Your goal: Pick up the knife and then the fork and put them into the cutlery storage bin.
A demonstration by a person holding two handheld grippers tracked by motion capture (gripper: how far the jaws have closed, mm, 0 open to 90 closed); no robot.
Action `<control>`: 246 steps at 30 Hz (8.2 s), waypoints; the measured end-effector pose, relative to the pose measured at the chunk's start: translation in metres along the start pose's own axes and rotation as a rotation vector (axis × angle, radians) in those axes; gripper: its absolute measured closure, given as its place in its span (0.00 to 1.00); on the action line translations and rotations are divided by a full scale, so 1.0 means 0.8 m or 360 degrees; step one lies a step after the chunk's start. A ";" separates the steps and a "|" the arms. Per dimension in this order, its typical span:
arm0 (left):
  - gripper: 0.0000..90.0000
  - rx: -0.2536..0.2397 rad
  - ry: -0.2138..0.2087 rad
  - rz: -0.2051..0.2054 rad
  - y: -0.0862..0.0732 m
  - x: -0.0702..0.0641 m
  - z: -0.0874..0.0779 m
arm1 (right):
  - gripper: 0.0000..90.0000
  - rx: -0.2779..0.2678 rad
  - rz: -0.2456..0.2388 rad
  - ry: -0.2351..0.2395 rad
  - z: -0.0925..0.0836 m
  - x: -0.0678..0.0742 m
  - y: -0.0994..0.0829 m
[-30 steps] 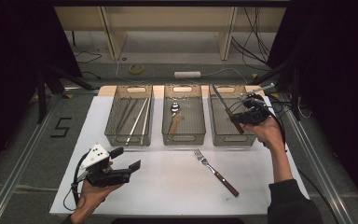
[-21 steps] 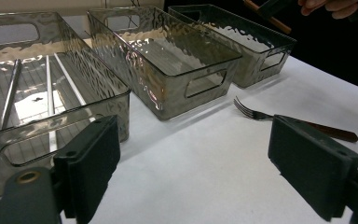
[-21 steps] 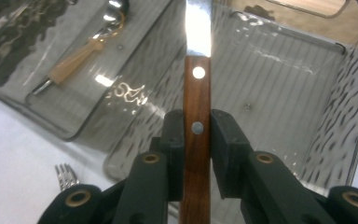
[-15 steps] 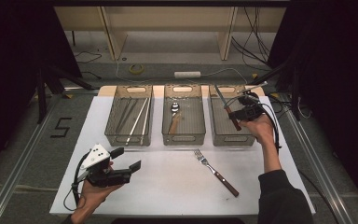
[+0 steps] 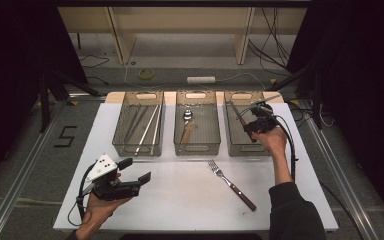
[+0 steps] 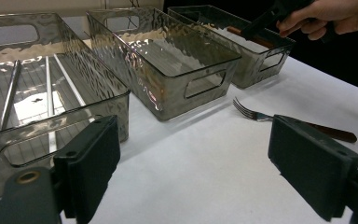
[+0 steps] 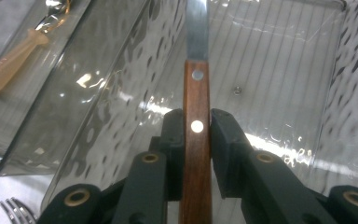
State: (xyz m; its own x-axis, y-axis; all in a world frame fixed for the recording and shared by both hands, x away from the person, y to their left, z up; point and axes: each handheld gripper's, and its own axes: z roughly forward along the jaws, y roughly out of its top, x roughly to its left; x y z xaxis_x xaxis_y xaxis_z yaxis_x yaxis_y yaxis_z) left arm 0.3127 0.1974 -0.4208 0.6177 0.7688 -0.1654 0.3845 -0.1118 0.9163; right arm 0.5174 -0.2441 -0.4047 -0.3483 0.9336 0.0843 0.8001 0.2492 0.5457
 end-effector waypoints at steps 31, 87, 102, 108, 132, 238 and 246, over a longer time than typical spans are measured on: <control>0.18 -0.0003 0.0008 -0.0002 0.001 -0.001 0.000 | 0.38 -0.0065 -0.0479 0.0402 -0.082 0.083 -0.095; 0.18 -0.0010 0.0003 0.0016 0.001 -0.003 -0.002 | 0.83 0.0501 -0.0752 0.0200 -0.028 0.113 -0.183; 0.18 -0.0009 0.0006 0.0019 0.002 -0.003 -0.002 | 0.85 0.0481 -0.0764 0.0218 -0.029 0.111 -0.181; 0.18 -0.0008 0.0006 0.0020 0.001 -0.003 -0.002 | 0.86 0.0458 -0.0773 0.0229 -0.030 0.112 -0.179; 0.18 -0.0016 0.0013 0.0018 0.001 -0.002 -0.003 | 0.86 0.0321 -0.0752 0.0251 -0.049 0.103 -0.171; 0.18 -0.0039 0.0023 0.0017 0.000 0.000 -0.005 | 0.77 0.0120 -0.0069 -0.0036 0.008 0.005 0.019; 0.17 -0.0036 0.0024 0.0013 0.000 -0.001 -0.005 | 0.66 0.0013 -0.0073 0.0014 -0.008 0.004 0.022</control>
State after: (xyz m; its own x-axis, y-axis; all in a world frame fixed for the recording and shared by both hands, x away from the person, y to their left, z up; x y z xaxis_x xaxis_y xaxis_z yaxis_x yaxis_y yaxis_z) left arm 0.3096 0.1992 -0.4194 0.6102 0.7774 -0.1524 0.3639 -0.1041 0.9256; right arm 0.5273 -0.2382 -0.3893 -0.3891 0.9188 0.0665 0.7869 0.2940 0.5425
